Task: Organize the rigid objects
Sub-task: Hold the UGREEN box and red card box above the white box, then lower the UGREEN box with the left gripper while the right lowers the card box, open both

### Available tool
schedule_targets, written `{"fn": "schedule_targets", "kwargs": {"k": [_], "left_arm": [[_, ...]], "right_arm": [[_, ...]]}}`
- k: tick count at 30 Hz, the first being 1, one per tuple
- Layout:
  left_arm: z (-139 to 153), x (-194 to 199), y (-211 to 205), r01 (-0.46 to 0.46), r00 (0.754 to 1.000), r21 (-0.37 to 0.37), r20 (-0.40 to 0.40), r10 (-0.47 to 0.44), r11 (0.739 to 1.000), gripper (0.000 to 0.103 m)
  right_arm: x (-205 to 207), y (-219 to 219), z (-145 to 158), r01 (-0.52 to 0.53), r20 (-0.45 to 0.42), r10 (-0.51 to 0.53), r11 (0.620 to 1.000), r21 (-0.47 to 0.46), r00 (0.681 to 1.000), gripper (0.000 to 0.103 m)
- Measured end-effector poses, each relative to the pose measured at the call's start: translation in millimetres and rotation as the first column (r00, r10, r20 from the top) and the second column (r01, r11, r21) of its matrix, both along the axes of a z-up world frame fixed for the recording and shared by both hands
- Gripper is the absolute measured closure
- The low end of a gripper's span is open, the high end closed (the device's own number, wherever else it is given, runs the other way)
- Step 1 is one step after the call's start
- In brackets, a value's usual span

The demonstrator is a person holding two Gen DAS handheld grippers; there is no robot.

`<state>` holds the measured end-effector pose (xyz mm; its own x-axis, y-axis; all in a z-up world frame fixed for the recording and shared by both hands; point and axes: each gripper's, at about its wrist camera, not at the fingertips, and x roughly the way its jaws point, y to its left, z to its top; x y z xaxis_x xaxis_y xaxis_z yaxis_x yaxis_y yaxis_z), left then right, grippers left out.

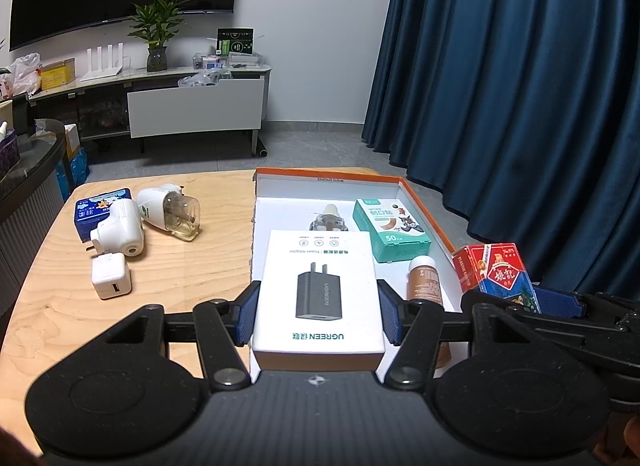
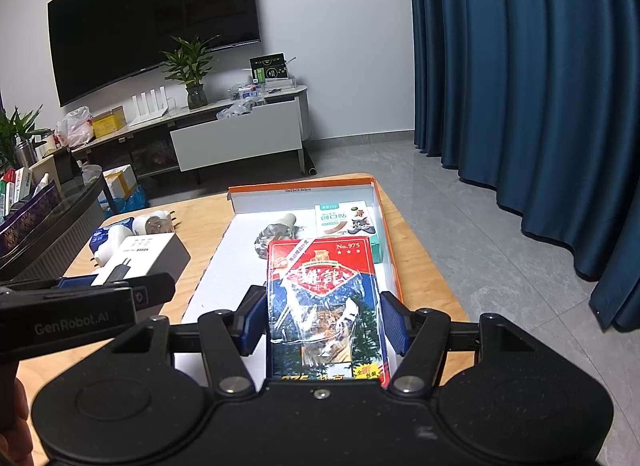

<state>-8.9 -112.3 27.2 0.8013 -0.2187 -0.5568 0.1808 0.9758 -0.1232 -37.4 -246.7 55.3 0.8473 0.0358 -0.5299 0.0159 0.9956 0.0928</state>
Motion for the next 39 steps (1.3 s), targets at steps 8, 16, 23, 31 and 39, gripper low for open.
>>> {"fn": "schedule_targets", "kwargs": {"k": [8,16,23,31,39], "left_arm": [[-1,0,0,-0.001,1.0,0.0,-0.002,0.001,1.0,0.043],[-1,1,1,0.001,1.0,0.0,-0.005,-0.001,1.0,0.043],[-3,3,1,0.002,1.0,0.001,-0.012,-0.002,1.0,0.043],[-6,5,1,0.002,1.0,0.002,-0.022,-0.002,1.0,0.043],[-9,8,0,0.001,1.0,0.001,-0.031,-0.001,1.0,0.043]], "right_arm": [[1,-1,0,-0.001,-0.004,0.001,1.0,-0.001,1.0,0.031],[1,-1,-1,-0.002,-0.006,0.002,1.0,-0.002,1.0,0.031],[-4,-1,-4,-0.003,-0.018,0.003,1.0,0.001,1.0,0.031],[-3,-2,-6,0.001,-0.029,-0.001,1.0,0.003,1.0,0.031],[7,-5,-7,0.009,-0.047,-0.008,1.0,0.01,0.999,0.031]]}}
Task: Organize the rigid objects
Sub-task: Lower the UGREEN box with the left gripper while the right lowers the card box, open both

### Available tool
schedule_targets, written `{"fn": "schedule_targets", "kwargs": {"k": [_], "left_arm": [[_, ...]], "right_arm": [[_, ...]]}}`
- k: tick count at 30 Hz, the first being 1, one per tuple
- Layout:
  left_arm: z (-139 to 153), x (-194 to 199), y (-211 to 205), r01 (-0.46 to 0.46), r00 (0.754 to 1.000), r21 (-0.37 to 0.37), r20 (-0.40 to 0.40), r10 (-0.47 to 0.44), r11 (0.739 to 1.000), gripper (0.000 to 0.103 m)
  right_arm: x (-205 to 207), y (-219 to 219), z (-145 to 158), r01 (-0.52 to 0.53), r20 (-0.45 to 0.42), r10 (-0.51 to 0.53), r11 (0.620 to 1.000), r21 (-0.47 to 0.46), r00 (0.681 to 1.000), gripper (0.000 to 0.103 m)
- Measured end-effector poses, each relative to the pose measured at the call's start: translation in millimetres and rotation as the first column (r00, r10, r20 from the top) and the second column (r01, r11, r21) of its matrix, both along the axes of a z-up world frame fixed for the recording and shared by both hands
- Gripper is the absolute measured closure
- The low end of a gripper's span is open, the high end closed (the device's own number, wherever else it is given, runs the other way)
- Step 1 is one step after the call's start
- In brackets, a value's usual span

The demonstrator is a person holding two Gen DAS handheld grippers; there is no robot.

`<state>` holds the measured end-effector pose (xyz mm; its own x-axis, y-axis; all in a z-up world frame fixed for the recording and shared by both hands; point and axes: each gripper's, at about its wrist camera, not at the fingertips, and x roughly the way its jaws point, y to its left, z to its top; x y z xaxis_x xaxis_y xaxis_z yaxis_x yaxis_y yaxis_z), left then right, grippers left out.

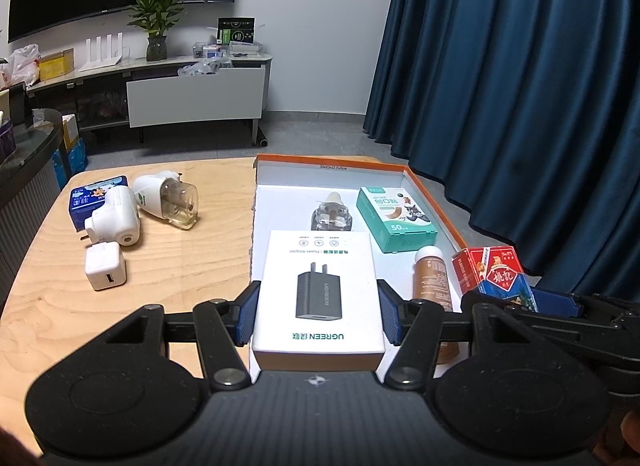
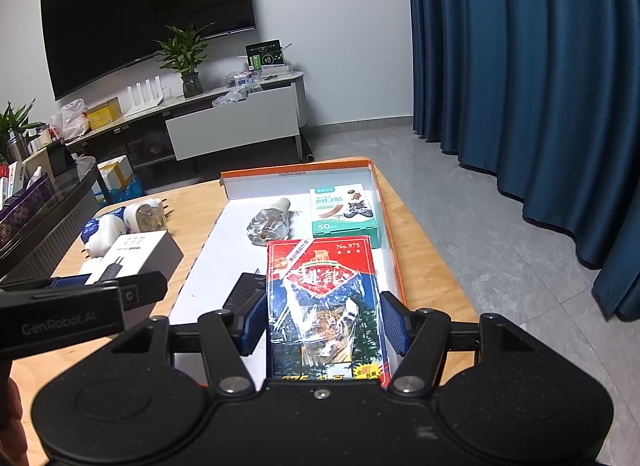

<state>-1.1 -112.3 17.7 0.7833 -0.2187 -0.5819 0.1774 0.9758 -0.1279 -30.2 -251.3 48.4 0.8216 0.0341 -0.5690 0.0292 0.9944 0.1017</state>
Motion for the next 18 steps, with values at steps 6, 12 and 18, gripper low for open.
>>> {"fn": "schedule_targets", "kwargs": {"k": [6,12,18], "left_arm": [[-3,3,-3,0.007,1.0,-0.002,-0.004,-0.007,1.0,0.043],[-6,8,-6,0.012,1.0,0.0,-0.011,-0.012,1.0,0.043],[-9,11,-11,0.019,1.0,0.007,-0.016,-0.019,1.0,0.043]], "right_arm": [[9,-3,-4,0.007,-0.026,-0.007,1.0,0.014,1.0,0.031],[20,-4,-7,0.009,-0.034,-0.008,1.0,0.008,0.999,0.031],[28,-5,-10,0.015,-0.047,-0.014,1.0,0.013,0.999,0.031]]}}
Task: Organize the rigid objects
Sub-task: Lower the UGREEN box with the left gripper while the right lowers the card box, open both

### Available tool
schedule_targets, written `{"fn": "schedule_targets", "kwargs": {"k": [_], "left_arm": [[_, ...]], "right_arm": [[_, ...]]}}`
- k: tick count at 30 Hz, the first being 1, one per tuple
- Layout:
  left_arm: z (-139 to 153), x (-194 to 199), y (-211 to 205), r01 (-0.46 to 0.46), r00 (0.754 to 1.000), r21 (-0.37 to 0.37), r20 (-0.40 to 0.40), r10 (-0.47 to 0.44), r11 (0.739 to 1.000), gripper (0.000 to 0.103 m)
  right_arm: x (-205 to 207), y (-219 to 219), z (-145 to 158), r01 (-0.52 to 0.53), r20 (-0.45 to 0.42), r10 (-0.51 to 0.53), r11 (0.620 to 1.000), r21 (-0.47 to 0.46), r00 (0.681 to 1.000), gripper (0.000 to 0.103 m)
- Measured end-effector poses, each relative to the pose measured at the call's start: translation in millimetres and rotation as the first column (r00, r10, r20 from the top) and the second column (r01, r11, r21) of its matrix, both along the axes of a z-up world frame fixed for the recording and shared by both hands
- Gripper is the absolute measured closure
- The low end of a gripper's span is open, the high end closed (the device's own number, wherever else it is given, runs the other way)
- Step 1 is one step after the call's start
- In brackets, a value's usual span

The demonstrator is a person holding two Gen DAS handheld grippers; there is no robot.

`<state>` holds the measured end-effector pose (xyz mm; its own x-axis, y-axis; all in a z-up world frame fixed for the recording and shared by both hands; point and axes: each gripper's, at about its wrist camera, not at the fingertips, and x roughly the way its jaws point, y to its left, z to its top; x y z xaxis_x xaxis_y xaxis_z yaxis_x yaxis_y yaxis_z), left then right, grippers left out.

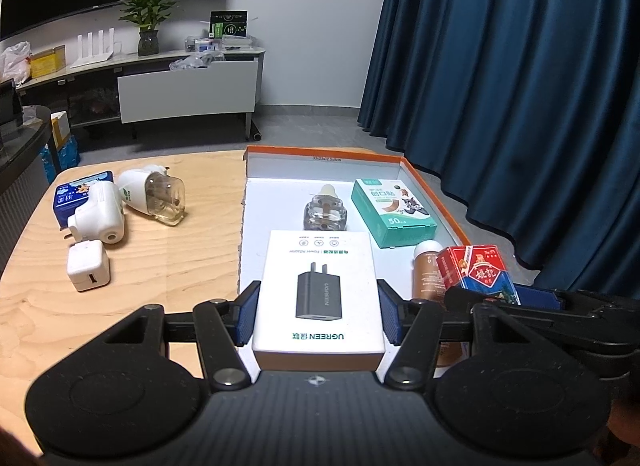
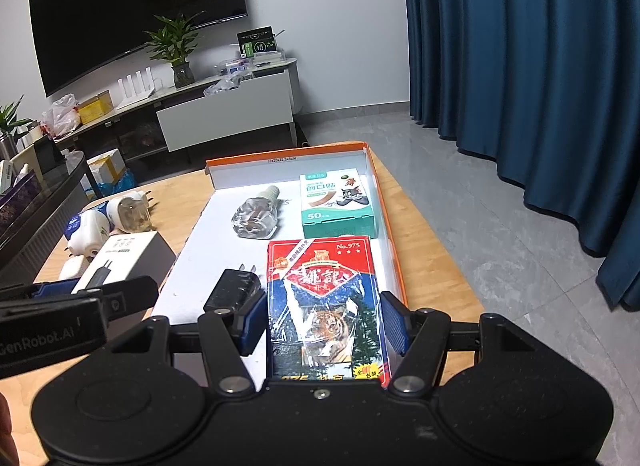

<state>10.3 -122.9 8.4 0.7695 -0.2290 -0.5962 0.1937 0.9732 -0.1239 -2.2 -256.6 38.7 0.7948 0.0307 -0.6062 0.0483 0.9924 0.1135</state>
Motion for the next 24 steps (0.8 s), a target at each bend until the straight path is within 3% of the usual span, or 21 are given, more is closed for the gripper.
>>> {"fn": "schedule_targets", "kwargs": {"k": [13,24], "left_arm": [[-3,6,-4,0.005,1.0,0.008,-0.01,-0.005,1.0,0.043],[-10,10,-10,0.032,0.999,0.006,-0.045,-0.031,0.999,0.043]], "right_arm": [[8,-6,-5,0.016,-0.024,-0.016,1.0,0.026,1.0,0.028],[-4,-18,13,0.05,0.049,-0.052,0.997,0.053,0.997,0.028]]}}
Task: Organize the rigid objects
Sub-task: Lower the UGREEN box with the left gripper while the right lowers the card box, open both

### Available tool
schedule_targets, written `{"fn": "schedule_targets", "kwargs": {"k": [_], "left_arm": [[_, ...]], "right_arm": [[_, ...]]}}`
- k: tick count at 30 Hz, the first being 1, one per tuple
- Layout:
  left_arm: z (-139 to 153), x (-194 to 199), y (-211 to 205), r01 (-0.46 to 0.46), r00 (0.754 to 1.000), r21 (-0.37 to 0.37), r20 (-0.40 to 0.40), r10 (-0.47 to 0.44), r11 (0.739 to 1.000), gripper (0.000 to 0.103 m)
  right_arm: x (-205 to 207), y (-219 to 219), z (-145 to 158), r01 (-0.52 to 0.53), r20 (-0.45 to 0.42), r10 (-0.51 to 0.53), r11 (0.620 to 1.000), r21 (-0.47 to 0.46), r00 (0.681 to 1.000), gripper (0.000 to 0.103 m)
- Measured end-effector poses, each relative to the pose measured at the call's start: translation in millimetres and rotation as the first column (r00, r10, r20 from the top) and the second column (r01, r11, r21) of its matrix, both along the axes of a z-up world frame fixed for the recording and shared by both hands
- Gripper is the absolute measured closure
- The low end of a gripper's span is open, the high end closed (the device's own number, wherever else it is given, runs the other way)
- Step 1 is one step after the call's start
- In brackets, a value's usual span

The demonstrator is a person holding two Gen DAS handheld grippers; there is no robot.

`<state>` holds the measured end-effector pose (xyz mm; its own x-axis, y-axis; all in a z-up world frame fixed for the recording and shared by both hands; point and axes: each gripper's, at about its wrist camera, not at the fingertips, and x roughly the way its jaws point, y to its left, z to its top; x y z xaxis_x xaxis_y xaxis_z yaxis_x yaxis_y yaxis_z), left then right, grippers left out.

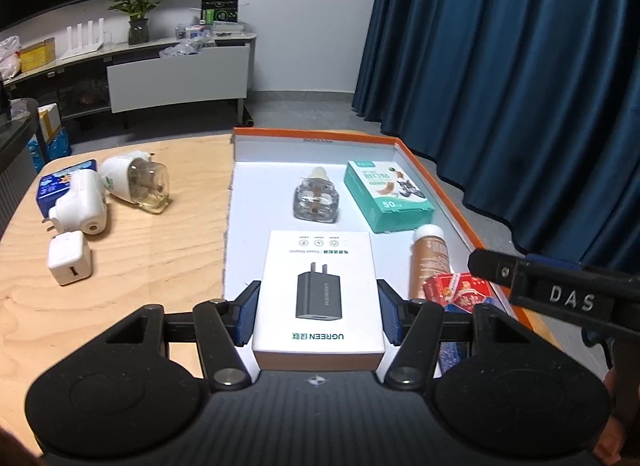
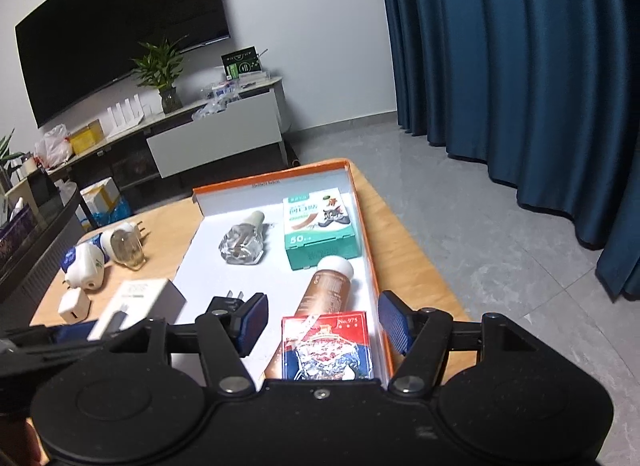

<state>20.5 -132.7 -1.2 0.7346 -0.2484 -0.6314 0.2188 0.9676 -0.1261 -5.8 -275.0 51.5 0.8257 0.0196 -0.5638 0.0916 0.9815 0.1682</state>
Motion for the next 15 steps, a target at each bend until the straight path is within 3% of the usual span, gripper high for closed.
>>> {"fn": "schedule_targets", "kwargs": {"k": [3,4,7,15], "left_arm": [[-4,2,-3,0.037,0.999,-0.015,-0.018,-0.038,0.999,0.04],[-5,3,-4,0.049,0.998,-0.023,-0.027,-0.05,0.999,0.032],[-6,0,-5,0.056,0.998,-0.017,-0.029,-0.056,0.998,0.03],[10,-6,16,0.001,1.0,-0.018,0.003,-0.001,1.0,0.021]], "right_arm": [[-2,1,3,0.009,0.011,-0.009,1.0,-0.019,1.0,0.027],[-3,2,5,0.014,0.015,-0.014,1.0,-0.025,1.0,0.026],[-5,3,9,0.017,0.023,-0.016,0.999,-0.031,1.0,0.025],[-8,18,18,-0.015,0.023,0.016,0.999,-0.043,1.0,0.022]]}}
